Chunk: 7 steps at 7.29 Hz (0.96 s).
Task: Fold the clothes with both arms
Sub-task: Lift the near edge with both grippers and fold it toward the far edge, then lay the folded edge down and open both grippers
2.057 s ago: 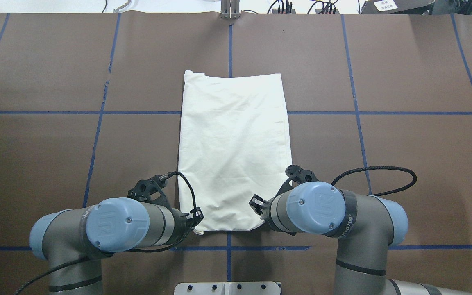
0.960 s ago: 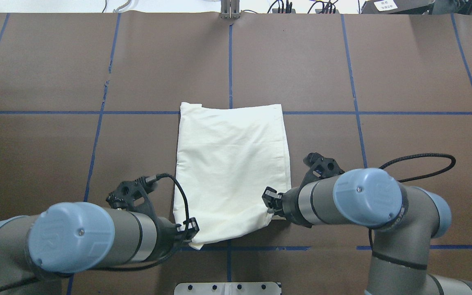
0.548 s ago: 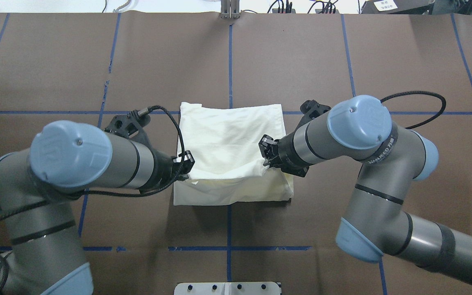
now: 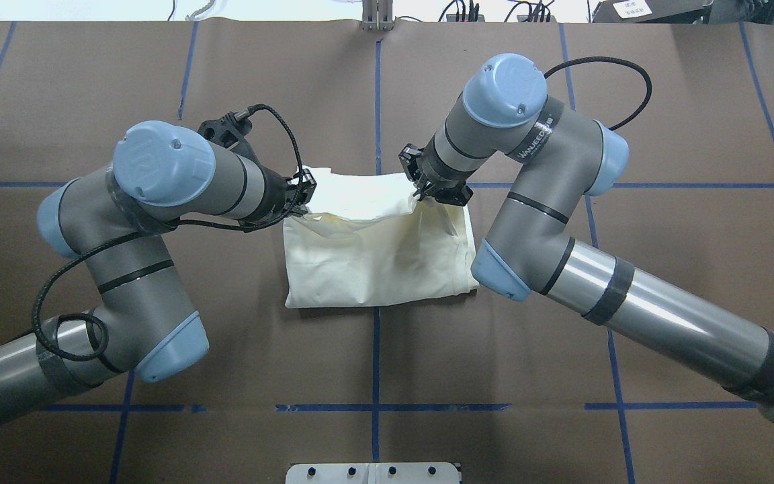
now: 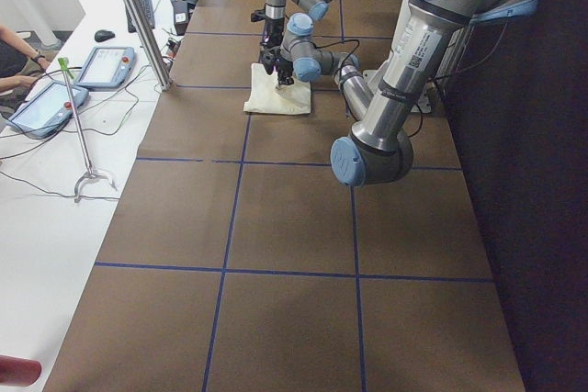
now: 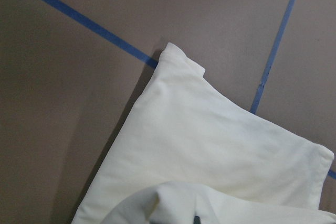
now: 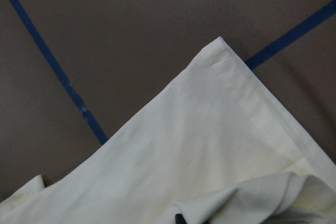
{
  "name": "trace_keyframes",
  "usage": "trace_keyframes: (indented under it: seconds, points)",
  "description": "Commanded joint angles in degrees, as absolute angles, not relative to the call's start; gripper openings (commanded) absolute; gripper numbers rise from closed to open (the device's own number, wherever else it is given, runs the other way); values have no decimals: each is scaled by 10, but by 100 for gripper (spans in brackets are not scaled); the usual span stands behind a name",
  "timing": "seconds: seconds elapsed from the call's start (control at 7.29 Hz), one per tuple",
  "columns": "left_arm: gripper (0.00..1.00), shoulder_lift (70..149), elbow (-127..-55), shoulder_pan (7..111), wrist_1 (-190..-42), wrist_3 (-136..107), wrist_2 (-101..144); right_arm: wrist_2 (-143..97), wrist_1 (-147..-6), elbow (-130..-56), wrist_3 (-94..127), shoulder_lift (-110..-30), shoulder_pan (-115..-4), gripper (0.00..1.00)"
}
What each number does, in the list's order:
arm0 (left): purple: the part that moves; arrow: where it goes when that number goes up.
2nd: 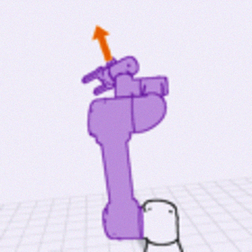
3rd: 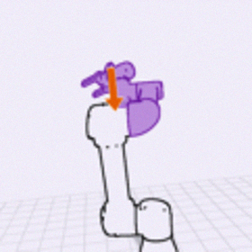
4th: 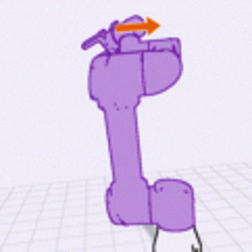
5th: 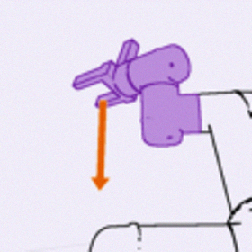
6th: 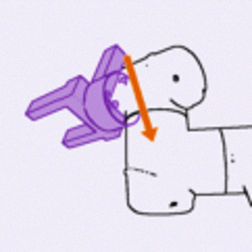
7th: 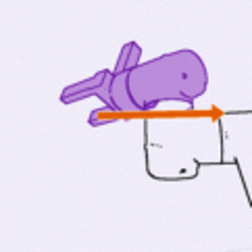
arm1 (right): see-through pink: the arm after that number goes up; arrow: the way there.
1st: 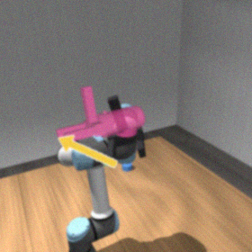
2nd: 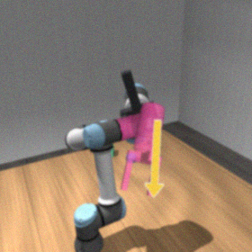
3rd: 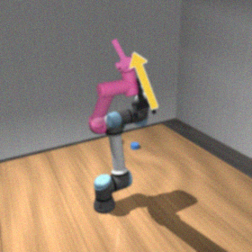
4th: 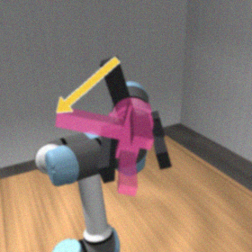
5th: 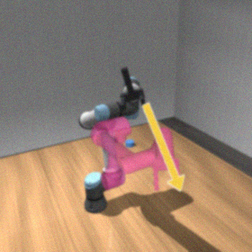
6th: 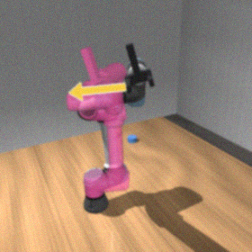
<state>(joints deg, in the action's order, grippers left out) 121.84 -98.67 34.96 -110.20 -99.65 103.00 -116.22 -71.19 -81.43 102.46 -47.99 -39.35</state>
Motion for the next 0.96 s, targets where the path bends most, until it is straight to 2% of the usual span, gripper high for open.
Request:
trace_keyframes:
  seconds: [0.0,0.27,0.41,0.55,0.69,0.82]
  points:
    - [0,1227,-955,362,-1115,-985,1029,-1183,-680,-765,1024,-470,-417,0]
    - [0,1265,-914,362,-1121,-991,1029,-1185,-679,-765,1024,-466,-420,0]
    - [10,1274,-903,362,-1125,-995,1028,-1185,-679,-764,1023,-466,-420,15]
    - [80,1274,-890,377,-1142,-993,1027,-1184,-679,-759,1021,-467,-420,99]
    - [100,1278,-883,407,-1139,-986,1034,-1205,-679,-758,986,-475,-439,100]
    - [100,1276,-869,433,-1137,-971,1087,-1246,-679,-758,963,-480,-462,100]
